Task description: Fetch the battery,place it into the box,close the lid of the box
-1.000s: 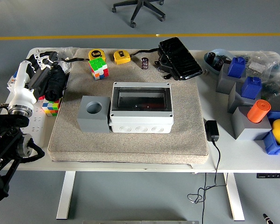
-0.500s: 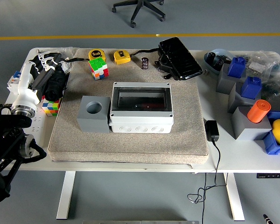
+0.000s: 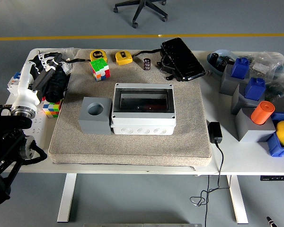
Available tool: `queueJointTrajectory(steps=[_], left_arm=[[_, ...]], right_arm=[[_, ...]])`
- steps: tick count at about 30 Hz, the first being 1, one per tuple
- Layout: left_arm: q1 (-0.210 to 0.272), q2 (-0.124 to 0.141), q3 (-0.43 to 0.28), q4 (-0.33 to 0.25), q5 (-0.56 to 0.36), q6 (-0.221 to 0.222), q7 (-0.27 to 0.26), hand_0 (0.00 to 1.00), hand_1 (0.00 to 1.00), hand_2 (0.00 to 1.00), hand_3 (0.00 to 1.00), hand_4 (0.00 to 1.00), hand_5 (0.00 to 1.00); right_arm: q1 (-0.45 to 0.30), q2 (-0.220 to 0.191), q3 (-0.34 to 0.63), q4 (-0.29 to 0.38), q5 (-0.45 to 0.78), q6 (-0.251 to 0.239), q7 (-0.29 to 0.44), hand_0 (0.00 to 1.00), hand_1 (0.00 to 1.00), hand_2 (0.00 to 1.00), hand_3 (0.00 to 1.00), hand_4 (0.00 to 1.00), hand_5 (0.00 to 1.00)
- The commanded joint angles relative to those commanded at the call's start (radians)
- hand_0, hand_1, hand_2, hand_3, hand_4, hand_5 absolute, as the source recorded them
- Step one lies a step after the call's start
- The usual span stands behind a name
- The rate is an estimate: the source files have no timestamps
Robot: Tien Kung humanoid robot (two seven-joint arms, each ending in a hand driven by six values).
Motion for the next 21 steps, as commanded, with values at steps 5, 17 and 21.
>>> queueJointTrajectory(steps=[5, 17, 21], left_arm=[[0.0, 0.002, -0.003, -0.002, 0.0, 0.0, 0.0, 0.482, 0.607, 0.602, 0.6, 0.95, 0.518], [-0.005, -0.001, 0.0, -0.005, -0.004, 0.0, 0.0, 0.481, 0.609, 0.603, 0.6, 0.952, 0.519], [-0.007, -0.003, 0.006, -0.004, -0.006, 0.0, 0.001, 0.481, 0.609, 0.603, 0.6, 0.952, 0.519]], right_arm=[[-0.001, 0.002, -0.002, 0.0, 0.0, 0.001, -0.002, 0.59, 0.6, 0.63, 0.544, 0.98, 0.571], [0.001, -0.004, 0.001, 0.0, 0.0, 0.0, -0.001, 0.589, 0.6, 0.63, 0.544, 0.98, 0.571], [0.001, -0.003, 0.001, 0.0, 0.001, 0.0, 0.001, 0.589, 0.6, 0.63, 0.544, 0.98, 0.571]])
